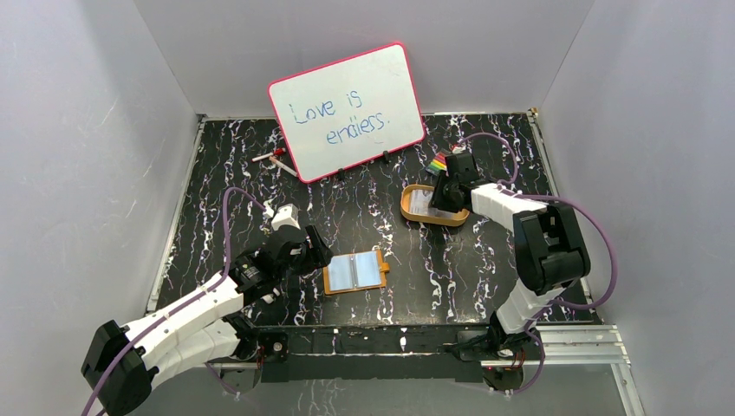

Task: Put the credit cards into the card holder
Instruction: Pick up the credit card from the storage box.

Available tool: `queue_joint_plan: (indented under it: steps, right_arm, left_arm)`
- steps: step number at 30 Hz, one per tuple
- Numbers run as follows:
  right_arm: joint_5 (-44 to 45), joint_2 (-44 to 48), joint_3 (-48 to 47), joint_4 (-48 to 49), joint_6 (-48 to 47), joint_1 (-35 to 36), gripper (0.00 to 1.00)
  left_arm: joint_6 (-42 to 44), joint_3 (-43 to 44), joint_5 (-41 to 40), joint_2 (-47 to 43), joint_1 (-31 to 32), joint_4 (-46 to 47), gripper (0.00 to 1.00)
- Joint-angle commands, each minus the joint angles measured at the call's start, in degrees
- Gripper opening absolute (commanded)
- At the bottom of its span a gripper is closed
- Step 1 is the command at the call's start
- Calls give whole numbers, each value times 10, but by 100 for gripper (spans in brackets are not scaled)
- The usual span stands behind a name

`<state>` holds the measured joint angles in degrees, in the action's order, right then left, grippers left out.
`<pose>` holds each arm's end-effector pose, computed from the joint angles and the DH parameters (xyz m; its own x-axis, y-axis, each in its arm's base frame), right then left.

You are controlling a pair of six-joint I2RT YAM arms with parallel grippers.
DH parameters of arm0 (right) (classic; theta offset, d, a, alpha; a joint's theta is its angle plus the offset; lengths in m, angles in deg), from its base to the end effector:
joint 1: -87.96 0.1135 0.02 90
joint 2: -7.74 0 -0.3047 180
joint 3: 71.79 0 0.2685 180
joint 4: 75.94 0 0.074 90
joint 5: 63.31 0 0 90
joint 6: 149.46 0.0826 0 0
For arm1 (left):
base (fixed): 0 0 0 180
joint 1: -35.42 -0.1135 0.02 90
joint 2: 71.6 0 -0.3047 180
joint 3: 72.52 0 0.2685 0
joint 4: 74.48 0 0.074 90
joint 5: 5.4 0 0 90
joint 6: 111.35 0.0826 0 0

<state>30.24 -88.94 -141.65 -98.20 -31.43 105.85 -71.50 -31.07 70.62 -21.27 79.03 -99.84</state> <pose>0.3799 0.1173 0.1768 -0.7607 0.2473 -0.6002 0.1014 0.9585 0.2665 0.1718 -0.1361 0.2199 -0.6639 -0.3965 -0.6341 0.0235 0.8364 -0.5476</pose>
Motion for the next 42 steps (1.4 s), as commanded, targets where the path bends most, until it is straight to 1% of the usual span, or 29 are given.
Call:
queue_joint_plan:
  steps: [1, 8, 13, 22, 36, 42]
  right_arm:
    - [8, 27, 13, 7, -6, -8, 40]
    - [-30, 29, 27, 33, 5, -17, 39]
    - [-52, 32, 35, 44, 10, -26, 35]
    - [-56, 44, 44, 50, 12, -31, 24]
    - [-76, 65, 51, 58, 18, -36, 0]
    - [-94, 84, 54, 61, 29, -37, 0]
  left_arm:
    - [-1, -2, 3, -6, -3, -3, 60]
    - [-2, -2, 4, -5, -2, -3, 60]
    - [-1, -2, 4, -4, -3, -2, 60]
    - [0, 0, 5, 1, -2, 0, 60]
    - [1, 5, 4, 2, -2, -3, 60]
    - [-1, 7, 4, 1, -3, -4, 60]
